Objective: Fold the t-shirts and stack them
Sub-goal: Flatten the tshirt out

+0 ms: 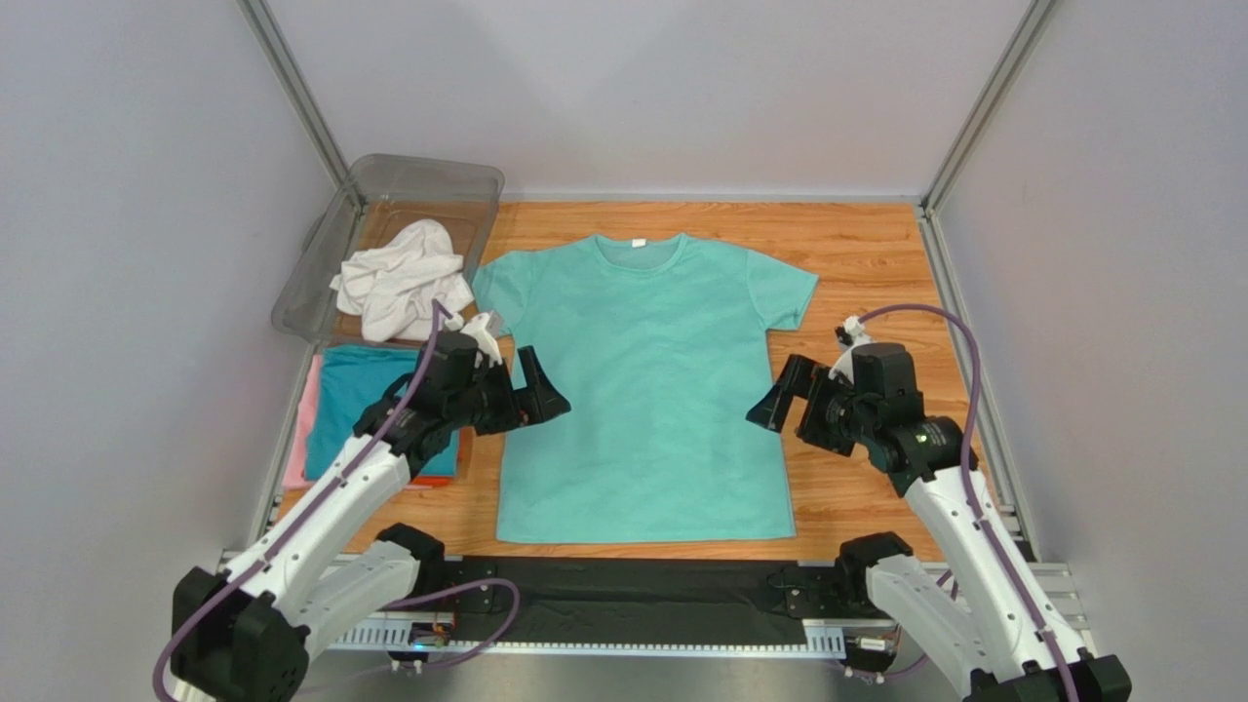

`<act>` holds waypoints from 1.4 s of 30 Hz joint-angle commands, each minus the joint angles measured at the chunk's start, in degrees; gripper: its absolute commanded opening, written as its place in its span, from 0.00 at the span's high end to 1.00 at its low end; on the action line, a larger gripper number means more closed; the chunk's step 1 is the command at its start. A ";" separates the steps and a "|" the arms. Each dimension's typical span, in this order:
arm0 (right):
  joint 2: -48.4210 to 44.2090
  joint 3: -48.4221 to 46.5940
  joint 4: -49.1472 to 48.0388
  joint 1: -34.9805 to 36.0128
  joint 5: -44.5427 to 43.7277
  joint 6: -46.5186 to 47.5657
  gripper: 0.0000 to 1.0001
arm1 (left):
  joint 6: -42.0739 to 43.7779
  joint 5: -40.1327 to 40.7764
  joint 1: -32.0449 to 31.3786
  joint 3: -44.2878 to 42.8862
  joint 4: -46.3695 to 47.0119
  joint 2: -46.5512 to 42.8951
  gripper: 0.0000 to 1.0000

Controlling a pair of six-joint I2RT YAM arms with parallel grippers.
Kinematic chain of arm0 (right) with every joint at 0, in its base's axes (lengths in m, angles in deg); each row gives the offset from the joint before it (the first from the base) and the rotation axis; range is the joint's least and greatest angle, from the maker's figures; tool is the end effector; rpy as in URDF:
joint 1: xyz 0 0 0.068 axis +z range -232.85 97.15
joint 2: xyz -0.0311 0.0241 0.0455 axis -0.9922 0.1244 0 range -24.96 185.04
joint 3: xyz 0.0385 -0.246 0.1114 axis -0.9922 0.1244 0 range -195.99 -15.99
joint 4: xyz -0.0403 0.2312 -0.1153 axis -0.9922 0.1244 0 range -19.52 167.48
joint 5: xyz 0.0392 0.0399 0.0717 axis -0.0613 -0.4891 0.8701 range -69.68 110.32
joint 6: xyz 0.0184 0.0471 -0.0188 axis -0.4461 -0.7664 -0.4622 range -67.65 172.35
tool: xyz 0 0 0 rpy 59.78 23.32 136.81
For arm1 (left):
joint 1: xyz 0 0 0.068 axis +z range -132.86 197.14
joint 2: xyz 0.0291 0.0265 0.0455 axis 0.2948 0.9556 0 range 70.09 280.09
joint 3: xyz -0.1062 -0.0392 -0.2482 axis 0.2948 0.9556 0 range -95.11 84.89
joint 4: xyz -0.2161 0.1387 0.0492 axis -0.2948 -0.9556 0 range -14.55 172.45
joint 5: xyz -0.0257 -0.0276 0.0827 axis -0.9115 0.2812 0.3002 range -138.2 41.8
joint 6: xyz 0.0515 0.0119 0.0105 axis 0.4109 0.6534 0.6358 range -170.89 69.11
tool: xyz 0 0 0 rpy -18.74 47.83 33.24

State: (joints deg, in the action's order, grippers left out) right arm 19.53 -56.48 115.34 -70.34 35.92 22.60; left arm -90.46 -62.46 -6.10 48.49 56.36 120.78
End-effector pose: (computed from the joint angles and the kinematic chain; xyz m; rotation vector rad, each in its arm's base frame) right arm 0.1460 0.0420 0.2596 0.2465 2.4795 0.6546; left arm 0.1690 -0.0821 0.2453 -0.2029 2.3902 -0.8326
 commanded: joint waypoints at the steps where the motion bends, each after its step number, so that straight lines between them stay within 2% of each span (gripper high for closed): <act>1: 1.30 2.77 -7.32 3.64 4.10 -3.99 0.00 | 2.65 0.29 -0.22 -3.23 3.49 5.36 0.00; 6: 8.84 5.24 -12.94 14.18 -2.47 -8.55 0.00 | 4.76 1.95 -0.13 -7.62 6.84 18.19 0.00; 10: 20.16 6.39 -19.10 17.45 -3.37 -12.86 0.00 | 6.35 4.95 -0.13 -13.16 6.32 29.25 0.00; 17: 32.66 2.88 -18.23 16.93 -9.26 -12.78 0.00 | 4.78 1.18 -0.13 -12.64 9.55 37.80 0.00; 20: 35.57 1.21 -16.66 15.09 -10.67 -12.09 0.00 | 3.72 -0.94 -0.13 -9.92 11.23 37.99 0.00; 26: 37.95 -3.18 -12.36 6.66 -11.29 -6.02 0.00 | 0.29 -2.96 -1.53 -2.63 14.56 34.21 0.00; 29: 39.70 -5.47 -11.29 3.40 -11.47 -2.86 0.00 | -1.91 -4.01 -5.48 -0.25 14.92 32.80 0.00; 34: 44.10 -10.56 -10.50 -3.98 -11.29 0.48 0.00 | -9.11 -5.95 -16.38 0.54 18.26 32.18 0.00; 37: 50.31 -16.27 -10.41 -7.41 -12.16 3.29 0.00 | -13.50 -7.97 -22.27 -0.42 22.73 34.10 0.00; 39: 53.67 -21.70 -10.41 -8.81 -12.25 4.53 0.00 | -13.96 -10.69 -26.30 -3.04 27.21 36.47 0.00; 42: 59.65 -29.37 -10.76 -9.35 -11.47 6.29 0.00 | -9.83 -9.03 -30.10 -10.78 20.83 39.03 0.00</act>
State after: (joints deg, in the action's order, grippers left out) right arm 75.17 -78.75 106.12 -79.34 25.08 24.87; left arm -101.10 -70.64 -33.29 44.47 77.98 157.72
